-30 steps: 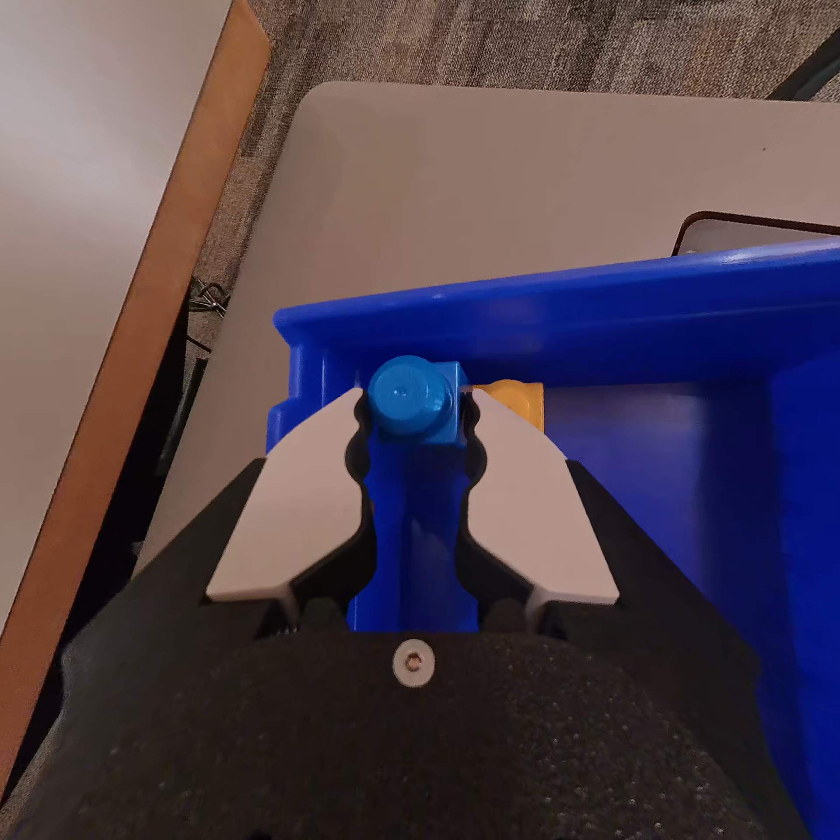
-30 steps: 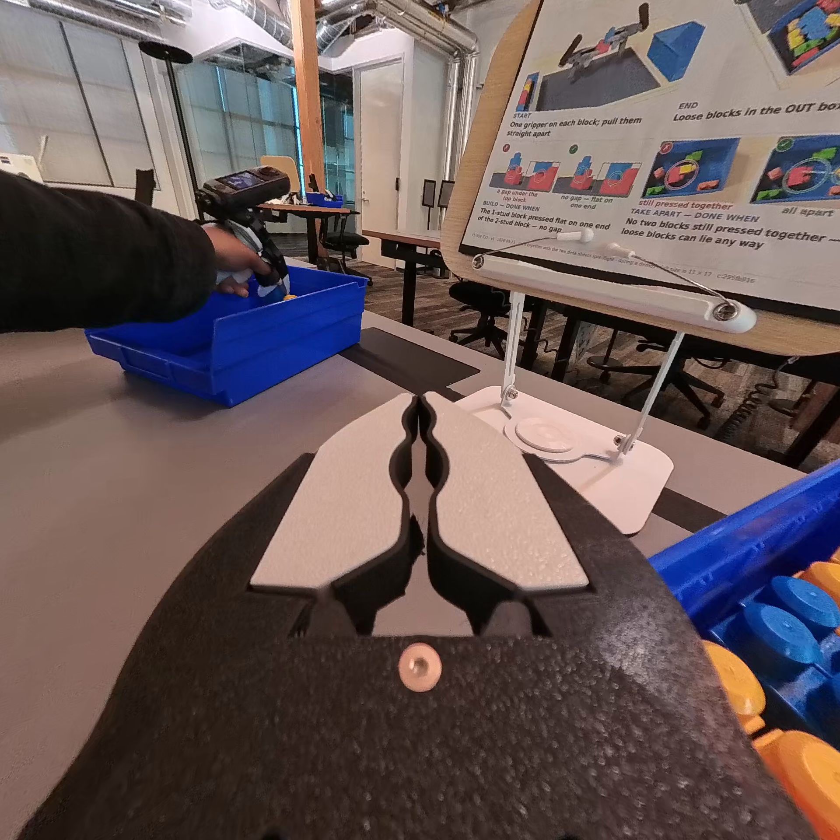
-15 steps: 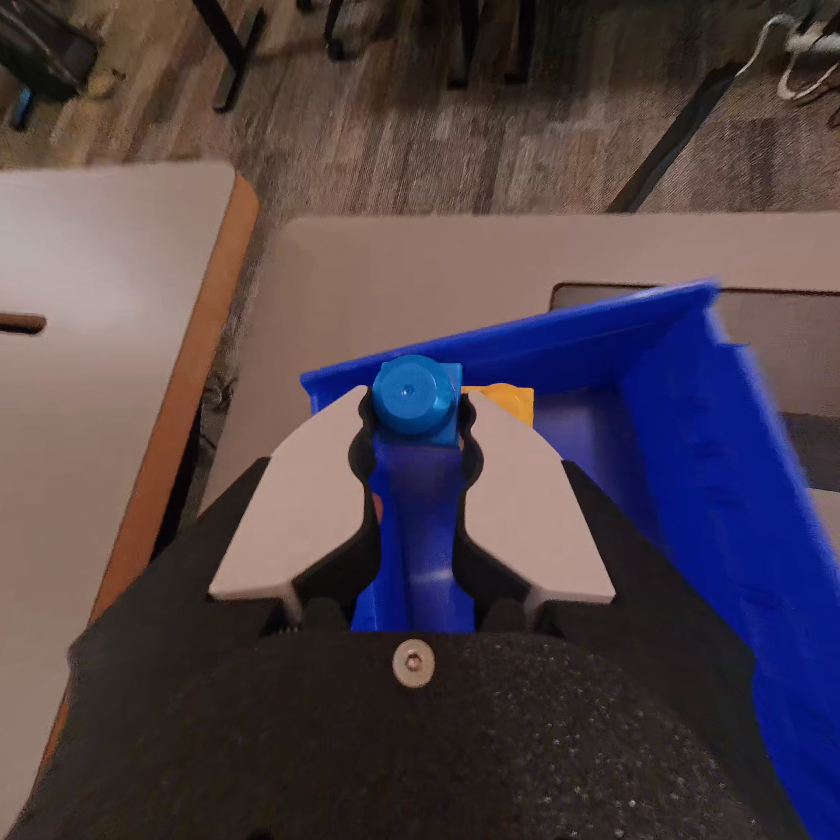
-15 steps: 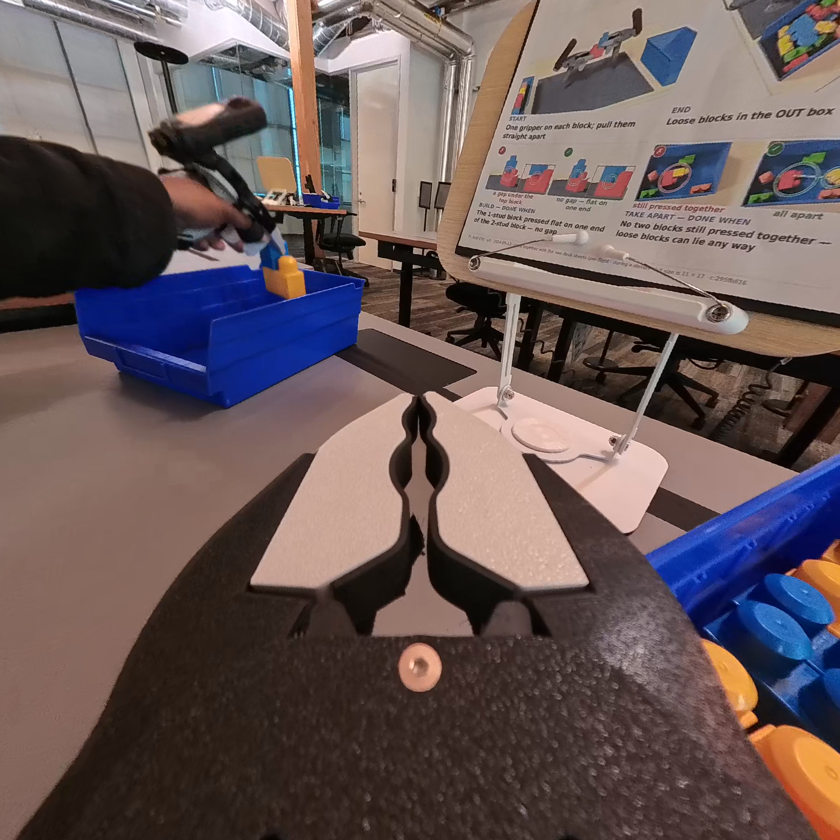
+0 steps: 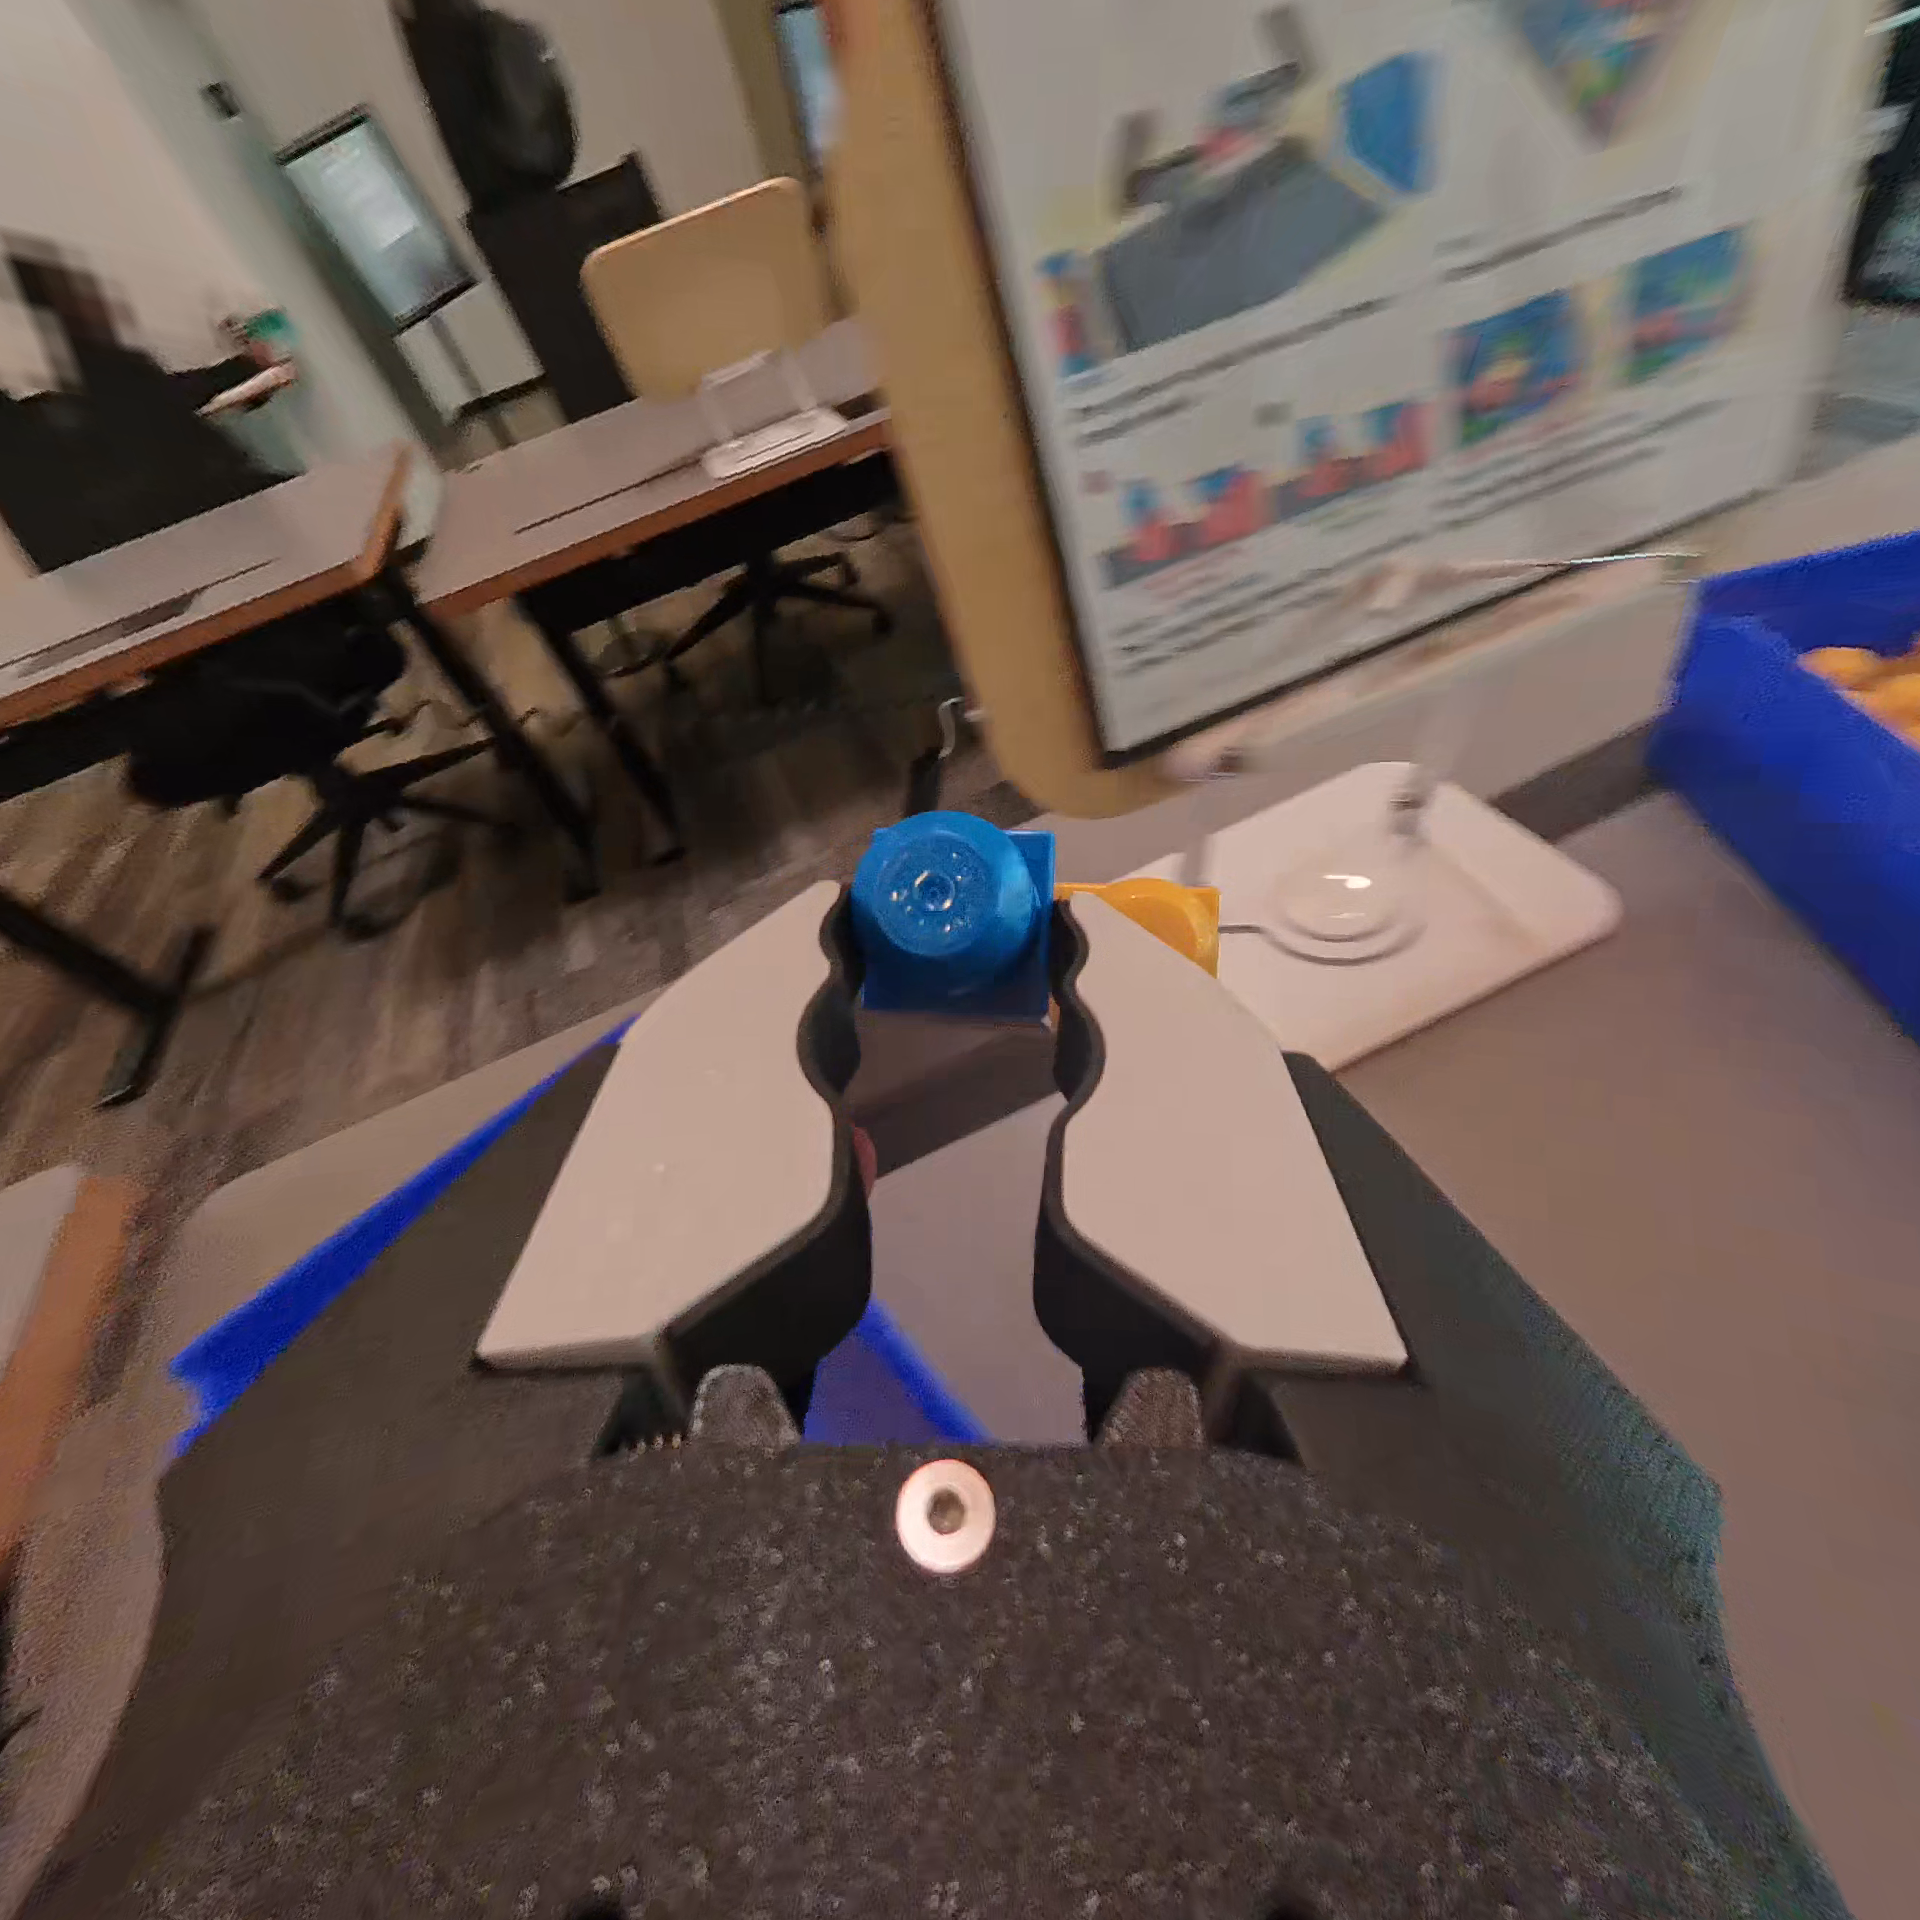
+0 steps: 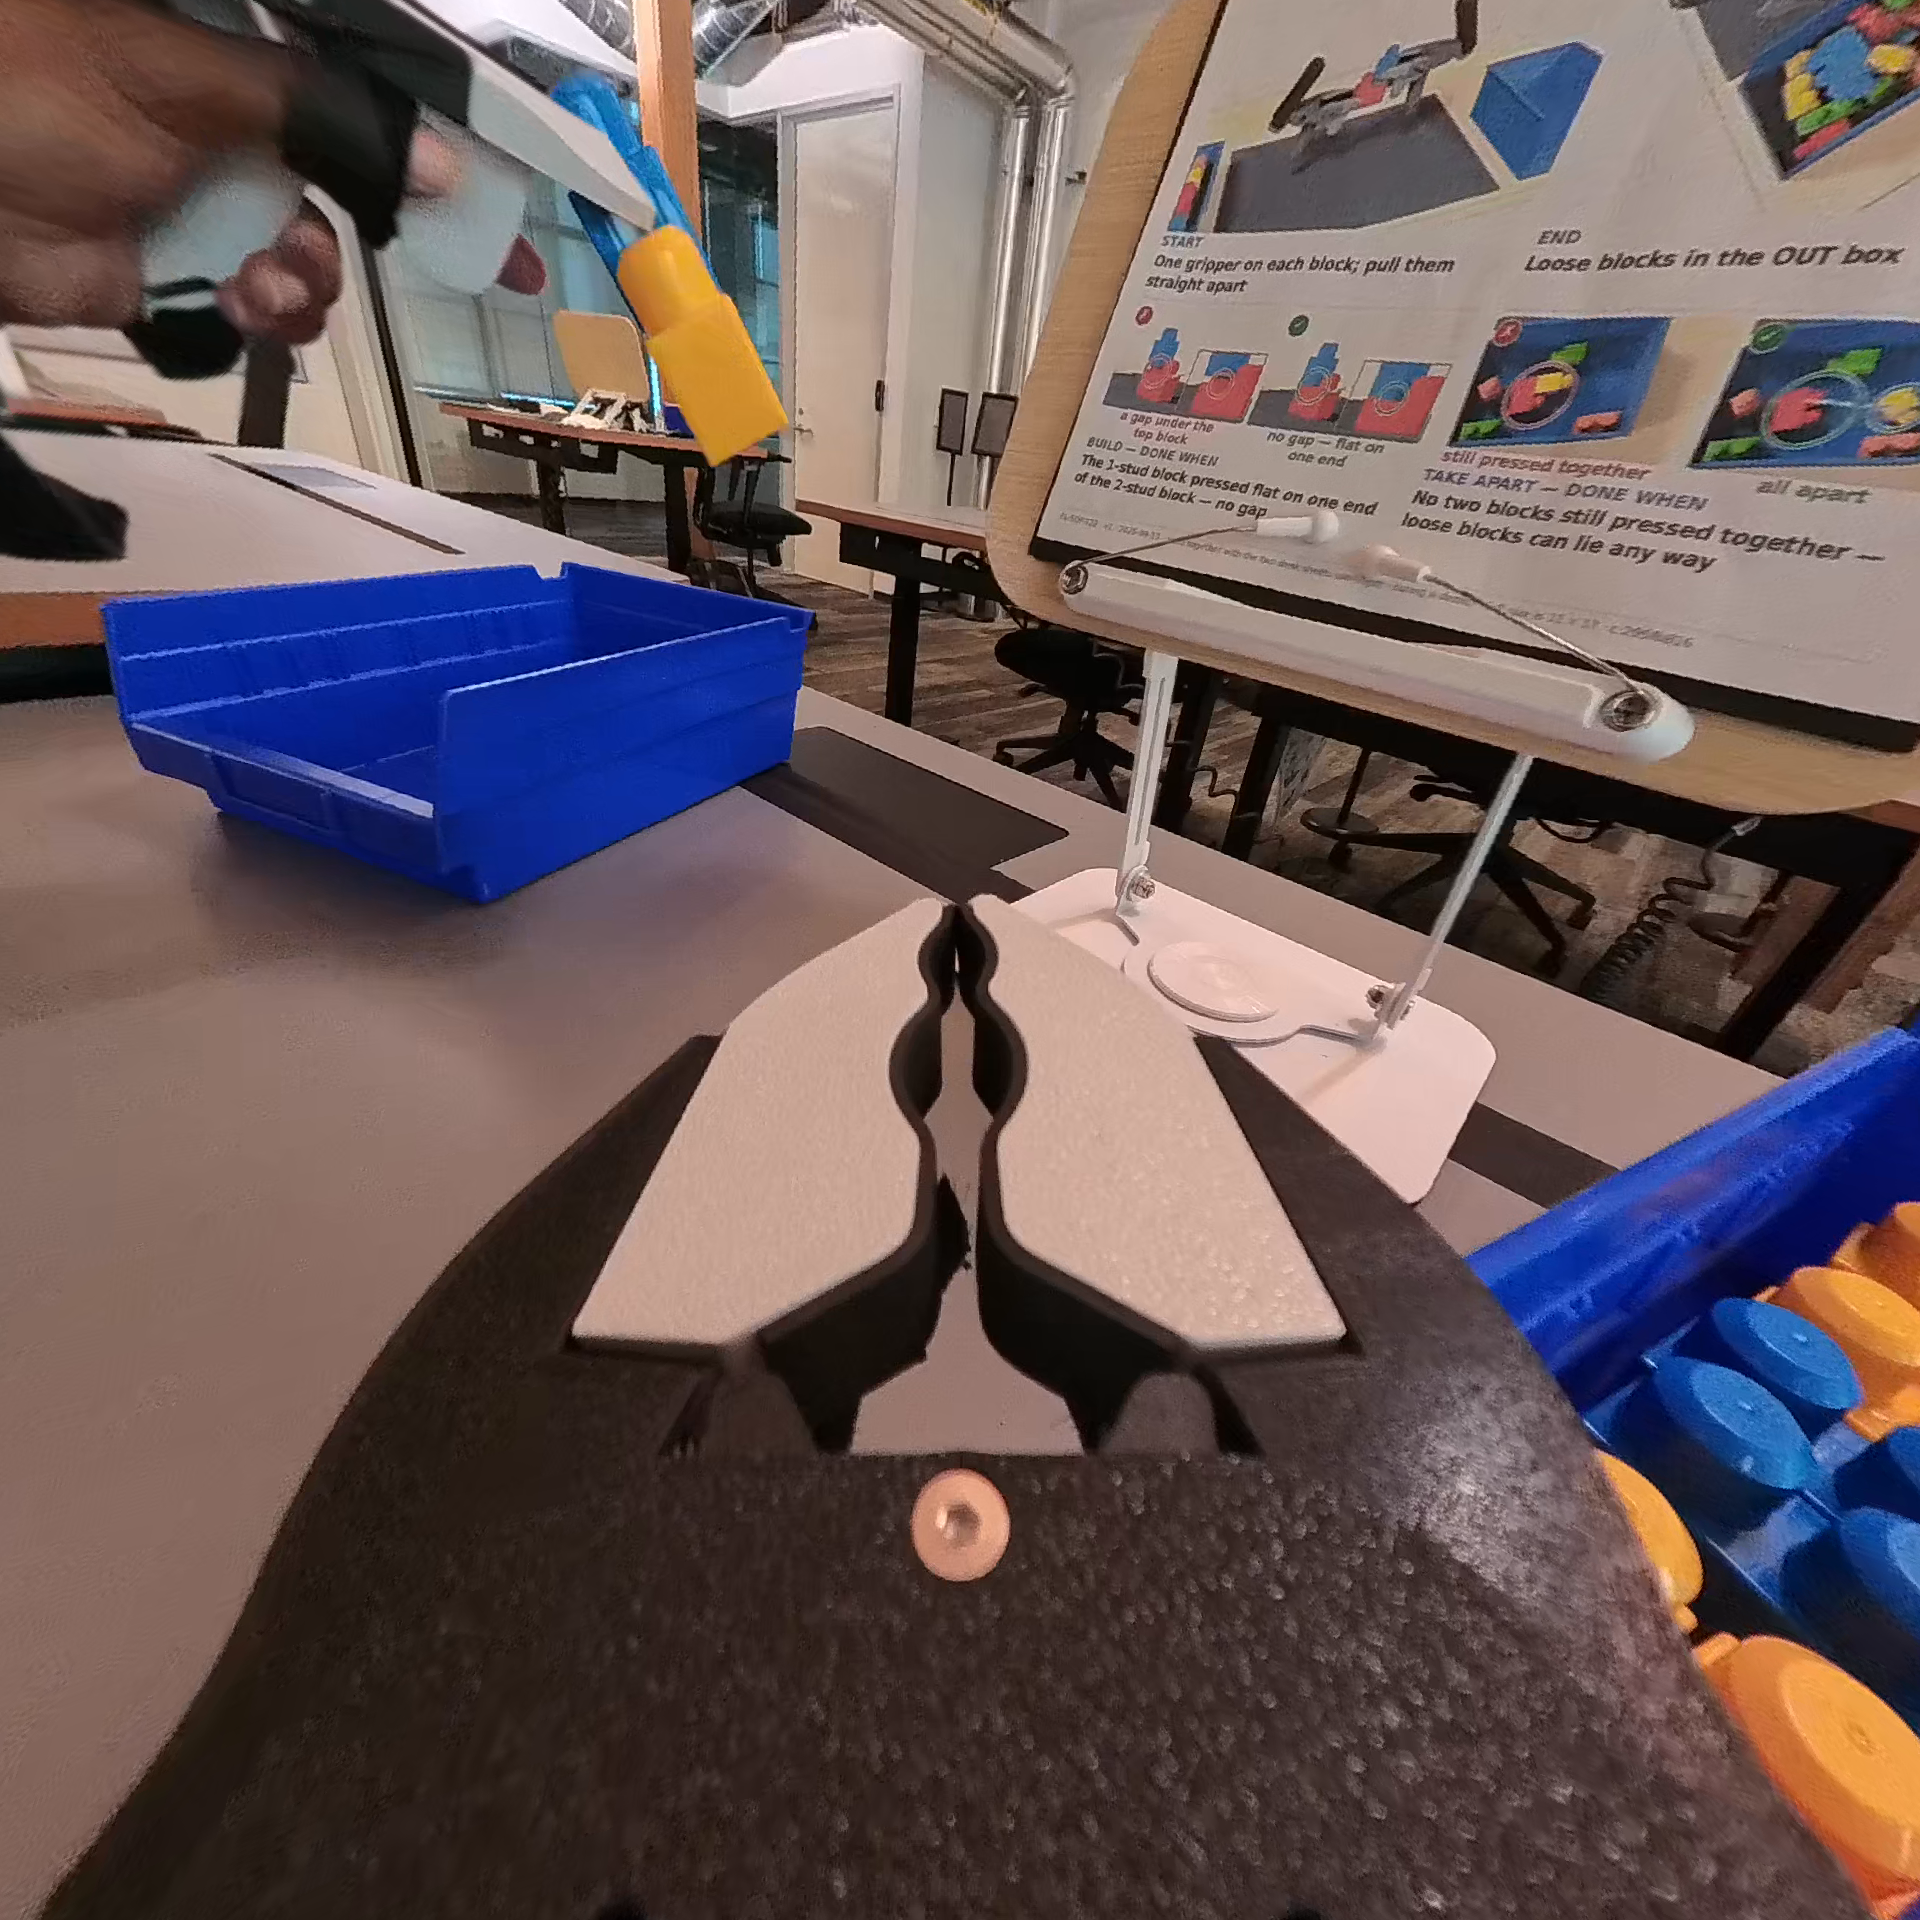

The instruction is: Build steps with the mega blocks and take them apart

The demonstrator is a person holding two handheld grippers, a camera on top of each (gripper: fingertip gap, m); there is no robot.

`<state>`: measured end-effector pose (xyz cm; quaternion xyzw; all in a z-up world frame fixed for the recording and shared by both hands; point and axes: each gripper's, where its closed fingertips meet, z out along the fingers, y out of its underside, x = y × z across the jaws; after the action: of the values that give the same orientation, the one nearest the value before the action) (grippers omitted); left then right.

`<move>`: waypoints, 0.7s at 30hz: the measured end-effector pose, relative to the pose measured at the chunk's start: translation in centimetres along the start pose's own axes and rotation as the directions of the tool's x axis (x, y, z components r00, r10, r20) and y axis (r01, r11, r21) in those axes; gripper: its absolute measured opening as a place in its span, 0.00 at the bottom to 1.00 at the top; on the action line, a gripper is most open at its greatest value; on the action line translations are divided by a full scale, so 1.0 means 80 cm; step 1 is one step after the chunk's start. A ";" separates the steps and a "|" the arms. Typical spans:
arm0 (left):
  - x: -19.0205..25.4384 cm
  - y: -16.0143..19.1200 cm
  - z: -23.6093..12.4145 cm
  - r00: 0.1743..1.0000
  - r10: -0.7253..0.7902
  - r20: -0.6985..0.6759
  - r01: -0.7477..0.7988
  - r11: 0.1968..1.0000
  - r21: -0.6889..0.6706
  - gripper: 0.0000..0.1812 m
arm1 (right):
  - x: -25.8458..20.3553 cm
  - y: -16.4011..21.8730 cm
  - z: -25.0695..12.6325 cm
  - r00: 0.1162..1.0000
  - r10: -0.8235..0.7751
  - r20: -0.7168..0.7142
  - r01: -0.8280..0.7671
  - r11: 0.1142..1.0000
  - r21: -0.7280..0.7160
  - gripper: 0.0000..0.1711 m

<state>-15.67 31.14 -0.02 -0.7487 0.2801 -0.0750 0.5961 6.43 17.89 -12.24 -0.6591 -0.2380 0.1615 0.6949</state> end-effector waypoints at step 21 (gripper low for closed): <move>0.272 0.143 0.002 0.725 -0.439 -0.531 0.416 0.893 -0.170 0.19 | -0.009 -0.004 -0.009 0.987 -0.161 0.025 0.161 0.987 -0.009 0.08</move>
<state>-1.28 18.71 -15.60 -0.7494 0.2624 -0.4191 0.4403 6.18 16.84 -12.02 -0.6396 -0.2998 0.1114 0.6991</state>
